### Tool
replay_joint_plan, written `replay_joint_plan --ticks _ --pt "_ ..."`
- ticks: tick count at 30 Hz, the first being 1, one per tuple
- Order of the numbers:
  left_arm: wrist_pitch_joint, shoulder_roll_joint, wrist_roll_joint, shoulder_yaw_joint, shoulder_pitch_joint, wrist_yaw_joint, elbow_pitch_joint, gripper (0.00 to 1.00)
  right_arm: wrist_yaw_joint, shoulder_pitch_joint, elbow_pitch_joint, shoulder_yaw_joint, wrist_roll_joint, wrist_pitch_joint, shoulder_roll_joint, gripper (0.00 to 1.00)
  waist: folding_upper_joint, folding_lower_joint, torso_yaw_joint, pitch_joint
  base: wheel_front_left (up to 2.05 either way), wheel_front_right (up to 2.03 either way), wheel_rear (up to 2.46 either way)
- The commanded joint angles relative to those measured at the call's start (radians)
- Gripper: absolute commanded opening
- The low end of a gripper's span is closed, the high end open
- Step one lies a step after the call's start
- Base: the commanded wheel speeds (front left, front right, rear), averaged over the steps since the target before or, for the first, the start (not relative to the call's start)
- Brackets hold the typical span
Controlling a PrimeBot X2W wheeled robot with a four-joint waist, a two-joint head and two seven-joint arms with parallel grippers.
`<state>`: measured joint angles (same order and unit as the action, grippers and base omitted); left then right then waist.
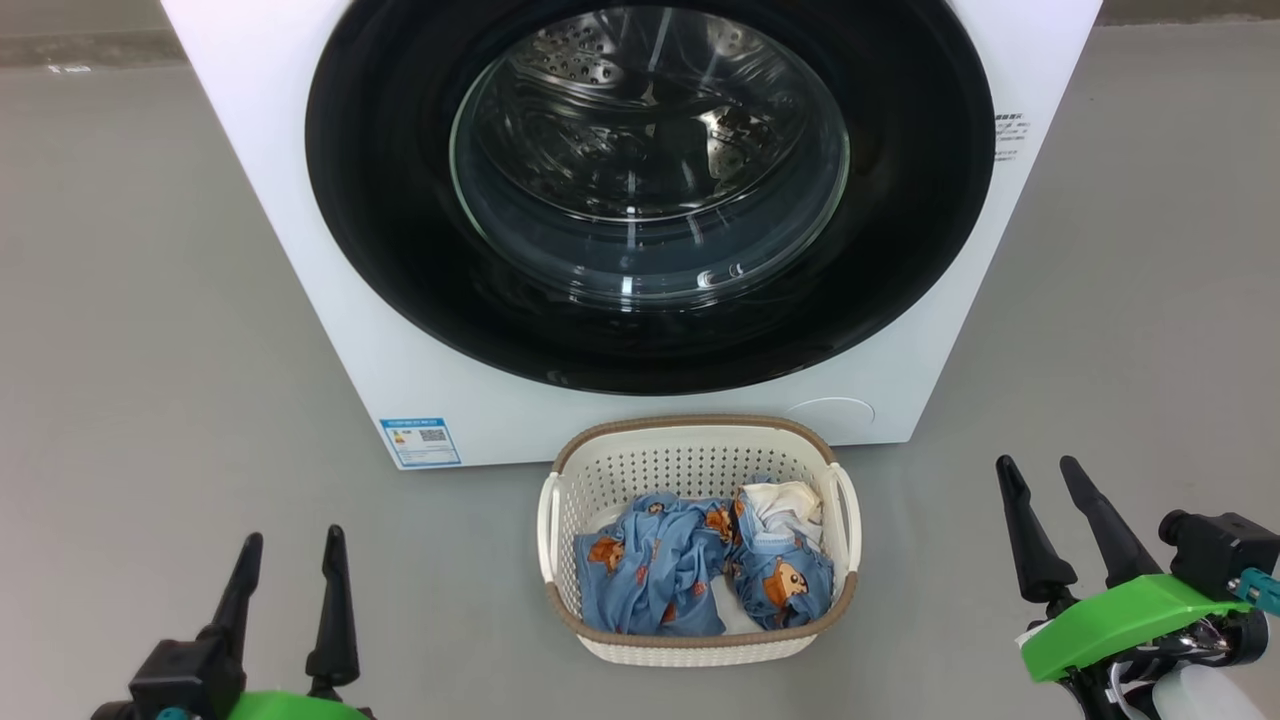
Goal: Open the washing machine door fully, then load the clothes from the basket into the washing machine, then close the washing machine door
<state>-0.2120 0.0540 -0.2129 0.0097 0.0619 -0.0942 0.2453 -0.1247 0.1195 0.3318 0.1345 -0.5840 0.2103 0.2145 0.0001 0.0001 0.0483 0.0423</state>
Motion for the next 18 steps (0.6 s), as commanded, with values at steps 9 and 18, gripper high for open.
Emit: replay_joint_plan --ticks 9,18 --pt "-0.039 0.024 0.116 0.034 0.042 0.006 -0.003 1.00 -0.006 0.014 -0.022 0.014 0.111 0.041 0.026 1.00 -0.0001 0.0000 0.000 -0.003 0.00 0.00 0.00" --pt "-0.050 0.024 0.154 0.044 0.046 0.003 0.019 1.00 -0.006 -0.010 -0.036 -0.018 0.158 0.052 0.011 1.00 -0.0001 0.0000 -0.001 -0.010 0.00 0.00 0.00"
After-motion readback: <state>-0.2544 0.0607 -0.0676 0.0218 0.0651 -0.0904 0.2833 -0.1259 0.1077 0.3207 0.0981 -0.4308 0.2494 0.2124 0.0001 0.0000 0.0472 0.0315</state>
